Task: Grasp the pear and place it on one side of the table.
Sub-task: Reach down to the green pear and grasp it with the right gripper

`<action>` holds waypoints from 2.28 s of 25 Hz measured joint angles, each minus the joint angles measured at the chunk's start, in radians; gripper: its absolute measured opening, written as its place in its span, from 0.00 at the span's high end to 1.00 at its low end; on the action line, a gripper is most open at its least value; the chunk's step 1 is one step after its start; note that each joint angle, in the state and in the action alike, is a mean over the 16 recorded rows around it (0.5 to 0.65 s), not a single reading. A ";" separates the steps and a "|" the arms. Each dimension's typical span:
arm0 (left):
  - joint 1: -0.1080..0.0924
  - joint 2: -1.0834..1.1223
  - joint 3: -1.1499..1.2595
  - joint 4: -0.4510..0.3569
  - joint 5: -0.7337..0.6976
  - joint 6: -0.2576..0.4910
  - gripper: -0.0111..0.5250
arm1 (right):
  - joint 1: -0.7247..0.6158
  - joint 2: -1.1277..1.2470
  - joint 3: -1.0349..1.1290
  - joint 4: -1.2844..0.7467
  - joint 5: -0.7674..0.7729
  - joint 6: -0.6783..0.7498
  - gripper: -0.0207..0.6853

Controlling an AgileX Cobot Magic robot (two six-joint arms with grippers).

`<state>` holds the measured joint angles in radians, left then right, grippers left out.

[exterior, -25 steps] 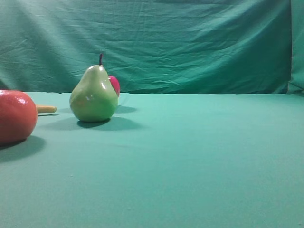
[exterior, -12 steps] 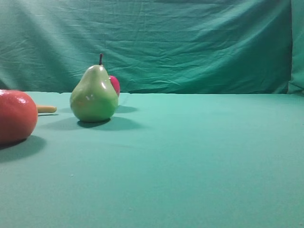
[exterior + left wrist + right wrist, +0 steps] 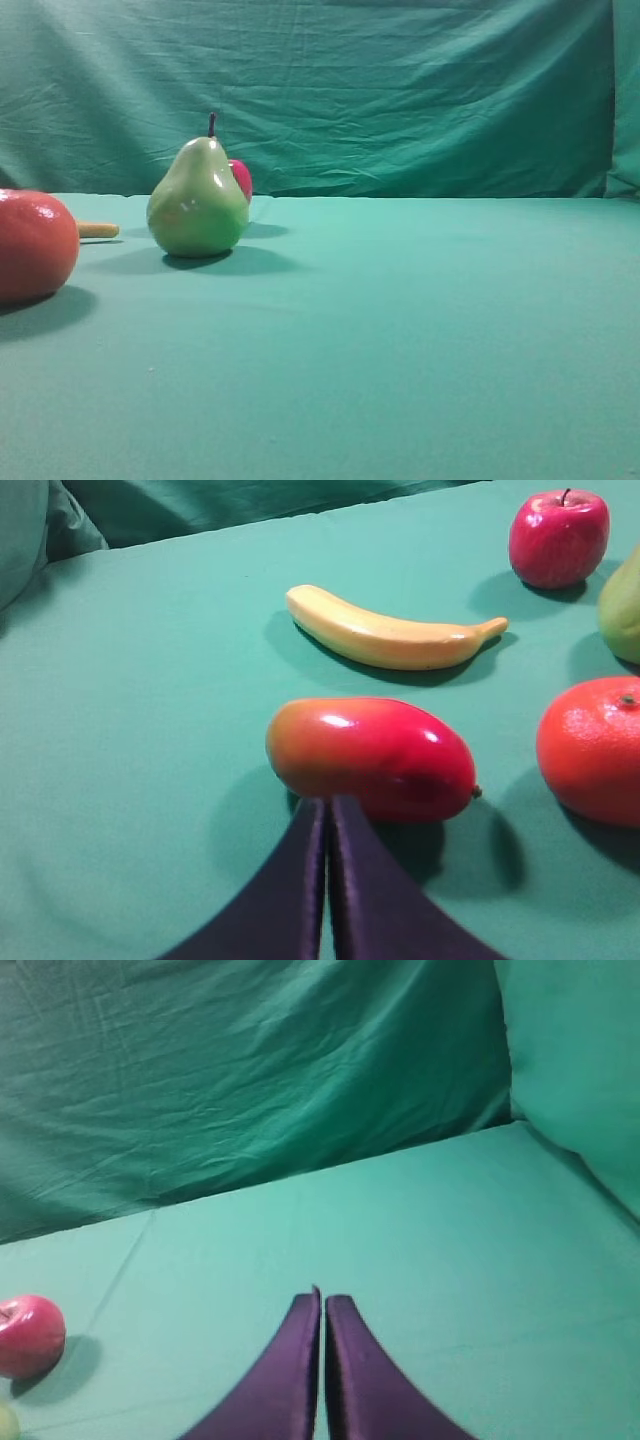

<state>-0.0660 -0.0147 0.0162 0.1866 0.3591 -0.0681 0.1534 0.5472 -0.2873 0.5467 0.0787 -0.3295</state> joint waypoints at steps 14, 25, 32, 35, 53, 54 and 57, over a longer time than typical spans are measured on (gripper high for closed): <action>0.000 0.000 0.000 0.000 0.000 0.000 0.98 | 0.145 0.635 -0.434 0.015 0.206 -0.272 0.95; 0.000 0.000 0.000 0.000 0.000 0.000 0.98 | 0.415 1.081 -0.784 0.013 0.248 -0.374 0.50; 0.000 0.000 0.000 0.000 0.000 0.000 0.98 | 0.516 1.286 -0.982 0.013 0.272 -0.379 0.16; 0.000 0.000 0.000 0.000 0.000 0.000 0.98 | 0.539 1.360 -1.048 0.013 0.279 -0.380 0.08; 0.000 0.000 0.000 0.000 0.000 0.000 0.98 | 0.547 1.529 -1.189 0.025 0.282 -0.377 0.22; 0.000 0.000 0.000 0.000 0.000 0.000 0.98 | 0.539 1.514 -1.190 0.026 0.292 -0.375 0.23; 0.000 0.000 0.000 0.000 0.000 0.000 0.98 | 0.504 1.457 -1.189 0.023 0.338 -0.368 0.26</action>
<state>-0.0660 -0.0147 0.0162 0.1866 0.3591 -0.0681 0.6572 2.0040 -1.4766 0.5698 0.4169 -0.6977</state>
